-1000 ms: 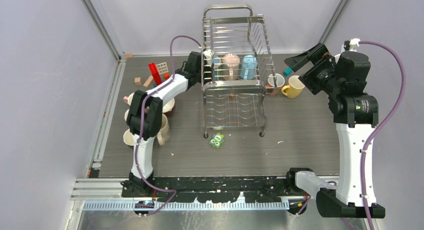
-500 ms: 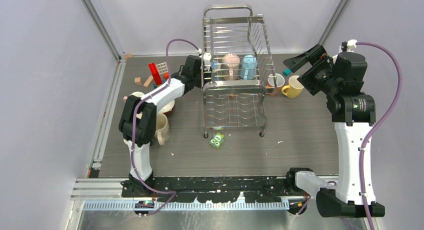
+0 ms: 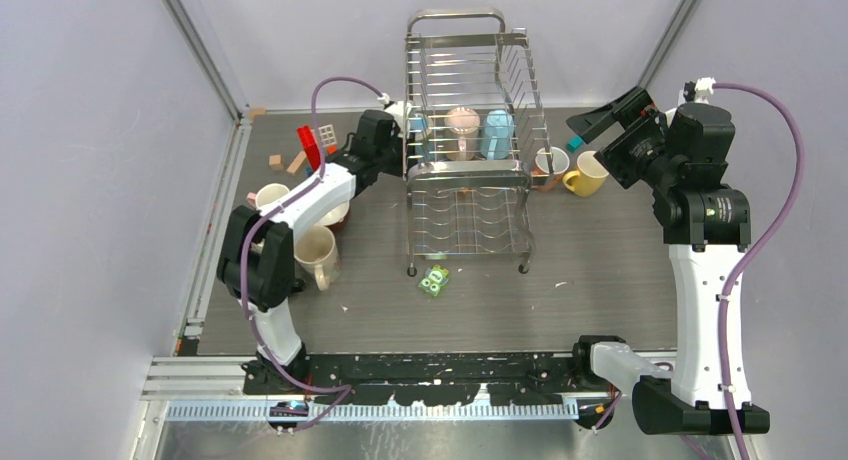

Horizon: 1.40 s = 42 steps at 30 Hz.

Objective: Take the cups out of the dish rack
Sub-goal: Unload the cup from the dish rack, then place the cup at the corner of the board.

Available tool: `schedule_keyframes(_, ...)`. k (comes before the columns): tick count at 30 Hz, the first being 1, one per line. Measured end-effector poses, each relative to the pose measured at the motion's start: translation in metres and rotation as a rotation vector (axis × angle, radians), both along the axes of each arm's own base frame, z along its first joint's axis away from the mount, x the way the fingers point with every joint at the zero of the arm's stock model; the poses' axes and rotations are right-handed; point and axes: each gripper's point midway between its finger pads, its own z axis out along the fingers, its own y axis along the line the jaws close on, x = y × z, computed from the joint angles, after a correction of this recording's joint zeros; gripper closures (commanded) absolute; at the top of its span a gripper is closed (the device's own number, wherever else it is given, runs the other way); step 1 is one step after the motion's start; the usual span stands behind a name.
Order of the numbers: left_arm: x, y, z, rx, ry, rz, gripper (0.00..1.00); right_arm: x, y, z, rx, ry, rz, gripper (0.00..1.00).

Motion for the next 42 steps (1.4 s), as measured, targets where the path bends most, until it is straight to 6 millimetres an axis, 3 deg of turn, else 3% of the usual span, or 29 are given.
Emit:
schedule_keyframes(7, -0.007, 0.014, 0.013, -0.004, -0.022, 0.031, 1.0, 0.001, 0.001, 0.001, 0.007, 0.0, 0.001, 0.0)
schedule_keyframes(13, -0.015, 0.04, 0.026, 0.0, -0.024, 0.103, 1.0, 0.008, 0.001, 0.0, 0.014, 0.009, -0.001, 0.0)
schedule_keyframes(22, -0.027, 0.091, 0.072, -0.006, -0.07, 0.248, 1.0, 0.008, 0.001, 0.006, 0.018, -0.002, -0.002, 0.0)
schedule_keyframes(27, -0.038, 0.11, 0.096, 0.007, -0.082, 0.292, 1.0, 0.009, 0.001, 0.014, 0.021, -0.02, -0.001, 0.0)
schedule_keyframes(32, -0.039, 0.114, 0.132, -0.001, -0.117, 0.305, 1.0, 0.016, 0.006, 0.032, 0.03, -0.052, 0.017, 0.0)
schedule_keyframes(42, -0.048, 0.111, 0.234, -0.09, -0.264, 0.286, 1.0, 0.034, 0.029, 0.066, 0.038, -0.12, 0.104, 0.0)
